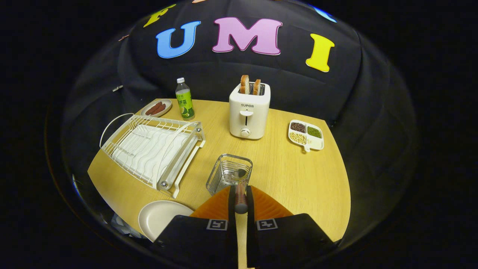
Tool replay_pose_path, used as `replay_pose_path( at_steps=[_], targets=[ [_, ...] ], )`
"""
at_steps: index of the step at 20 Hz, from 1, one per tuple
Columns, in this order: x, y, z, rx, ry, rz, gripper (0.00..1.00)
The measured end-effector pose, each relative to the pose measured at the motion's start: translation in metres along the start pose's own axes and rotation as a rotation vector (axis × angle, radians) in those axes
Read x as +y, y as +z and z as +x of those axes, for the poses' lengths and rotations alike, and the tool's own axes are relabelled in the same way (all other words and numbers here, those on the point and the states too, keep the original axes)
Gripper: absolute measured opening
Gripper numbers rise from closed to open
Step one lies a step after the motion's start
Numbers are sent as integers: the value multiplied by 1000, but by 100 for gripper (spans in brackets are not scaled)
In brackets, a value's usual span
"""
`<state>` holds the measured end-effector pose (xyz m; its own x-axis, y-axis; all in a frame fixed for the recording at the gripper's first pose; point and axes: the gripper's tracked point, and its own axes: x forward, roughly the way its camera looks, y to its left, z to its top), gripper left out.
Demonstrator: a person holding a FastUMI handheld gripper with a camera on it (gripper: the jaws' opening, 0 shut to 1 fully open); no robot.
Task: Take the plate from the dish rack, then take the spoon from the basket and place it into the plate.
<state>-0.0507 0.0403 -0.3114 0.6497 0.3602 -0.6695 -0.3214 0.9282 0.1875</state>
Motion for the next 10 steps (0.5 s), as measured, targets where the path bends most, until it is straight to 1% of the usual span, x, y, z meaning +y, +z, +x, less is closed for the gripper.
replay_pose_path(
  at_steps=[3,6,10],
  targets=[
    [-1,18,-19,-41,-10,19,13],
    [1,34,-40,-81,-30,-3,13],
    [17,42,-69,-104,-5,8,13]
  ],
)
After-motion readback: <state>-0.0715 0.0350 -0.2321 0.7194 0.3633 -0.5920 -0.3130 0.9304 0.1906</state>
